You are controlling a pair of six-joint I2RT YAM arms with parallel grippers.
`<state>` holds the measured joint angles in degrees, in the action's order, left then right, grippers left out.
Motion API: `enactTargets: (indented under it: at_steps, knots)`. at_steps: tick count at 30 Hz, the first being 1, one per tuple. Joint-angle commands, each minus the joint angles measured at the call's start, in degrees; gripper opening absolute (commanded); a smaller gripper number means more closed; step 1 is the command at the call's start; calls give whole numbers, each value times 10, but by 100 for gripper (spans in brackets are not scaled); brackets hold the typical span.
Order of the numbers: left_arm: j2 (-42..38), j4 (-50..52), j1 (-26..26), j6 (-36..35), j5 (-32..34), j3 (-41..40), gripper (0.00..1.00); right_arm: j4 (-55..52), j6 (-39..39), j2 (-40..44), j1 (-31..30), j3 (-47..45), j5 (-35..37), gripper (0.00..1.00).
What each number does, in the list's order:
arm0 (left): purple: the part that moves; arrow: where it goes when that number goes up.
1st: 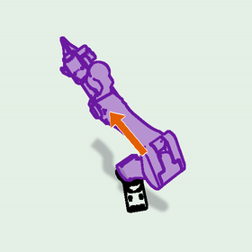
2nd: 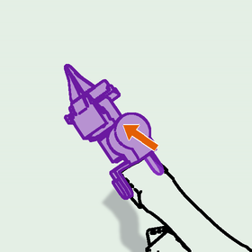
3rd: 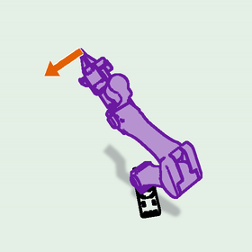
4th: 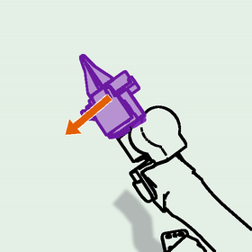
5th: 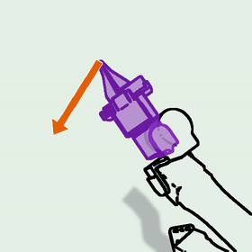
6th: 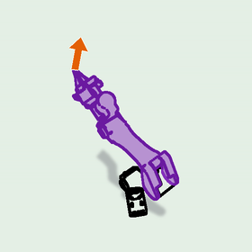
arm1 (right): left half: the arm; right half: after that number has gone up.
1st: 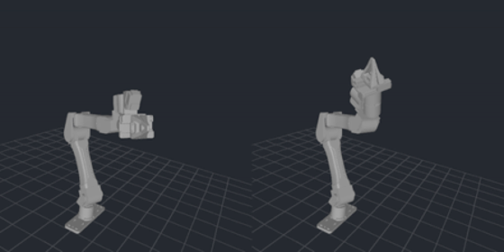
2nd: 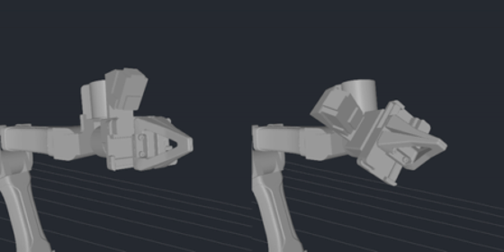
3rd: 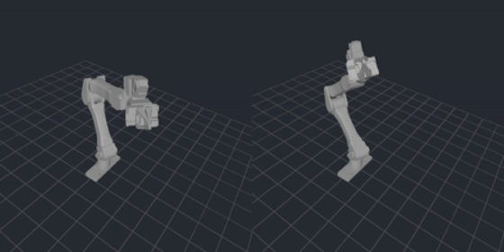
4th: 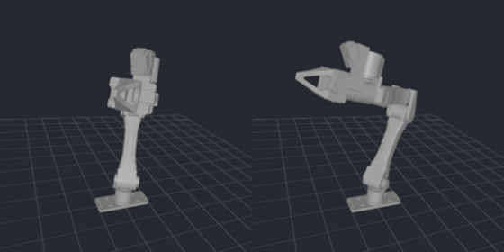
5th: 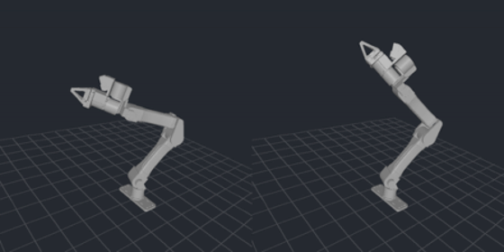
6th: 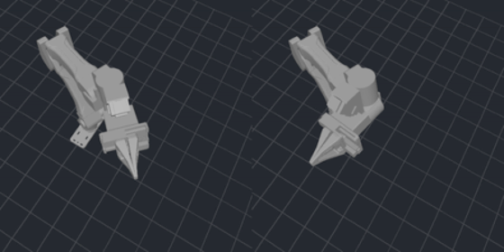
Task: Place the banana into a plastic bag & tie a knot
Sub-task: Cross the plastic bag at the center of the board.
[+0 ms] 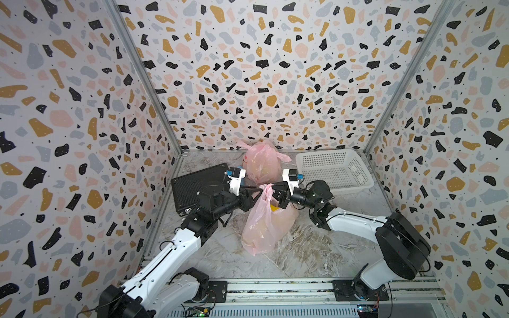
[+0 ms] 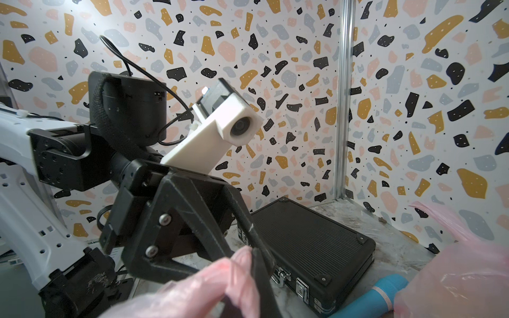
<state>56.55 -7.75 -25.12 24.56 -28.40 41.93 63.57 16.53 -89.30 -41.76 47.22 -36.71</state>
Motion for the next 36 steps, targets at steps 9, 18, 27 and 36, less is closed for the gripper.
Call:
enactTargets:
  at_steps: [9, 18, 27, 36]
  knots:
    - [5, -15, 3, -56, -11, 24, 6, 43, 31, -7, -3, 25, -20, 0]
    - [-47, 73, 3, -97, 45, 32, 0, -7, 34, -4, -3, 29, -24, 0]
    - [-57, 99, 2, -99, 35, 30, 0, -78, 35, 17, -3, 19, -19, 7]
    - [-63, 94, 2, -81, 45, 16, 0, -181, 2, 78, -3, -3, 8, 33]
